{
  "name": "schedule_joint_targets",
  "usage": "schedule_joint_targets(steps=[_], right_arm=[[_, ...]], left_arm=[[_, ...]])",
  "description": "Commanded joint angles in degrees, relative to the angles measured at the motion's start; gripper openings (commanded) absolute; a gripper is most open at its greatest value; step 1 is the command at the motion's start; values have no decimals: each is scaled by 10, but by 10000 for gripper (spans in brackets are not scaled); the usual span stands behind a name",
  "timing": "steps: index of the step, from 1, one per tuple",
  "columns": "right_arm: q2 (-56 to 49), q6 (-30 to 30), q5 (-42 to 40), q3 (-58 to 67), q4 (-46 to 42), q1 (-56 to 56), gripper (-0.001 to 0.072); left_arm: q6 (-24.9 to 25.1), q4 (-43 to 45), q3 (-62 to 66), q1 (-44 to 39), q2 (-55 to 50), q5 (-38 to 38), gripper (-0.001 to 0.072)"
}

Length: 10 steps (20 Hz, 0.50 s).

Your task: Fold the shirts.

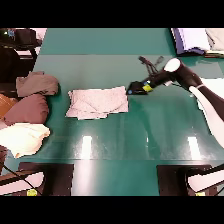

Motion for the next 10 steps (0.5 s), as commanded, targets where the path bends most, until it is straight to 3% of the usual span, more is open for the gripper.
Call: schedule_joint_targets(steps=[1, 6, 9, 10], right_arm=[[10, 6, -31, -99, 49, -56, 602], [-52, -24, -73, -91, 147, -10, 592], [-108, -24, -71, -20, 173, 32, 553], [-126, -24, -72, 6, 177, 45, 500]], left_arm=[[0, -10, 0, -12, -2, 6, 24], [0, -10, 0, -47, -2, 31, 24], [0, -10, 0, -58, -2, 30, 24], [0, -19, 0, -58, -2, 27, 23]])
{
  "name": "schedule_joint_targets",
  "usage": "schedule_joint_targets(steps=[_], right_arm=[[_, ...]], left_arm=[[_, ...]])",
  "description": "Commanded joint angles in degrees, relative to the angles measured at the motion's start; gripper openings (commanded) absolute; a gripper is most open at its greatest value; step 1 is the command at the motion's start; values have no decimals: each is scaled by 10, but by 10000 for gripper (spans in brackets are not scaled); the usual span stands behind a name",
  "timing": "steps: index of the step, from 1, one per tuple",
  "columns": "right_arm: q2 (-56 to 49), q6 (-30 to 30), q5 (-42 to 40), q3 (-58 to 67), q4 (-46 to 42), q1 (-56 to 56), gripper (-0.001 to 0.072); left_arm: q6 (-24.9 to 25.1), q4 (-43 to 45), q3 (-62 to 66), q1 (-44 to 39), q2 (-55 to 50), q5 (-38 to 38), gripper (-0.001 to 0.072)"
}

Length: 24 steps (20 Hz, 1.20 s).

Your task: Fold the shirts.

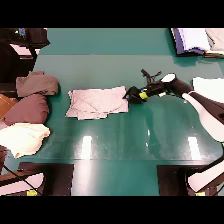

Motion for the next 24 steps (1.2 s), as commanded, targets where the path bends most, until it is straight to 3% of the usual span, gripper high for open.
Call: schedule_joint_targets(steps=[1, 3, 4, 6, 9, 16, 24], right_arm=[[-61, -5, -11, 73, 31, 44, 351], [-89, -5, -14, 120, 30, 64, 69], [-99, -5, -14, 143, 30, 67, 12], [-102, -5, -13, 180, 25, 60, 11], [-73, 22, 12, 236, -53, 6, 11], [79, 74, 56, 251, -230, -247, 11], [125, 75, 68, 251, -235, -516, 11]], left_arm=[[0, -10, 0, -8, 0, 1, 23], [0, -27, 0, -8, 0, 0, 23], [0, -35, 0, -8, 0, 2, 23], [0, -50, -1, -8, 0, 2, 22], [1, -49, -1, -35, 0, 3, 22], [16, -49, -3, -124, 0, 35, 23], [15, -54, -3, -146, 0, 49, 23]])
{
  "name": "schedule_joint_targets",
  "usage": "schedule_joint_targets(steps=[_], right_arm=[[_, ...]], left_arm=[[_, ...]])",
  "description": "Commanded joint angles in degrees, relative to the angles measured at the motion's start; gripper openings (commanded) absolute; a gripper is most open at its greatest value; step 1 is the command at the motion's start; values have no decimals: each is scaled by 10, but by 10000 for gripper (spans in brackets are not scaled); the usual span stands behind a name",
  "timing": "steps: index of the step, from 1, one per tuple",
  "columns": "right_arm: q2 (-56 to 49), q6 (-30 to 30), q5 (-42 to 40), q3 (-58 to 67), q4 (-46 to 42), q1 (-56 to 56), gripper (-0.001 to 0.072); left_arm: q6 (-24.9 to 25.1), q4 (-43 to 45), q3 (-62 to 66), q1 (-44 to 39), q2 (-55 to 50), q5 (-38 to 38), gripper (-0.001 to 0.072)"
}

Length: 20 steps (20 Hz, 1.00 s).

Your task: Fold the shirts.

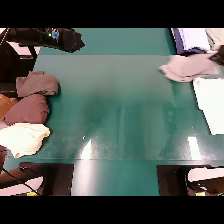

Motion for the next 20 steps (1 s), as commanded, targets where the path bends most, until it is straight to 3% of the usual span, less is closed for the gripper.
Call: schedule_joint_targets(steps=[1, 8, 13, 20], right_arm=[[9, 3, -1, 1, -5, -94, 11], [9, 2, -3, 66, -3, -117, 11], [14, 19, 109, 157, -7, -125, 11], [120, 24, 142, -49, -47, -183, 12]], left_arm=[[-1, -2, 0, -5, 0, 5, 23], [-5, -2, 0, -5, 0, 4, 23], [-4, -2, 0, -5, 0, 4, 23], [-4, -2, 0, -5, 0, -5, 24]])
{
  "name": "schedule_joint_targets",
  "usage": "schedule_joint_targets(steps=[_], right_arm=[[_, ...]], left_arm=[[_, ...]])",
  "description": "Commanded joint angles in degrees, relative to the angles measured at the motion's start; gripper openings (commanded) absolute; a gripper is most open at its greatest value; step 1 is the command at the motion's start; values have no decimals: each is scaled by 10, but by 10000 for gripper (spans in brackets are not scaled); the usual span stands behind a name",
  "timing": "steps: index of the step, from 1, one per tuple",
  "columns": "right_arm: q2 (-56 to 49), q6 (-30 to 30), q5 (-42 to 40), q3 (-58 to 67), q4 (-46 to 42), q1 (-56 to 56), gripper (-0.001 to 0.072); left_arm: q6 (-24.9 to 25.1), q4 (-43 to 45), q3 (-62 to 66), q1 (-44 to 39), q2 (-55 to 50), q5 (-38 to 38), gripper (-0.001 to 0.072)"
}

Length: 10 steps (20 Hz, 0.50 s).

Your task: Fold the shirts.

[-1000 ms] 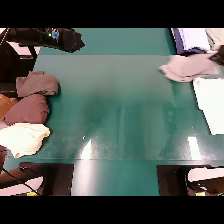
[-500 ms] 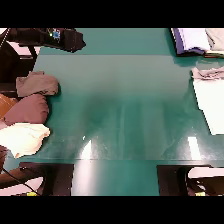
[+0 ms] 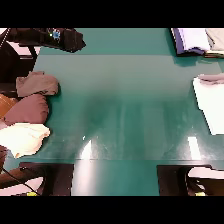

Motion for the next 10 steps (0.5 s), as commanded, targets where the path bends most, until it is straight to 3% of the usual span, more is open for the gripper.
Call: schedule_joint_targets(steps=[1, 5, 6, 7, 8, 10], right_arm=[[54, 2, 30, -108, -61, -31, 12], [113, 2, 34, -236, -134, -70, 27], [123, 2, 33, -261, -146, -80, 223], [132, 2, 35, -283, -149, -94, 555], [140, 2, 38, -295, -144, -107, 676], [160, 2, 34, -301, -89, -123, 663]], left_arm=[[0, 0, 0, 0, 0, -10, 24], [4, 0, 0, 0, 0, -17, 24], [4, 0, 0, 0, 0, -17, 24], [4, 0, 0, 0, 0, -17, 24], [4, 0, 0, 0, 0, -16, 24], [4, 0, 0, 0, 0, -14, 24]])
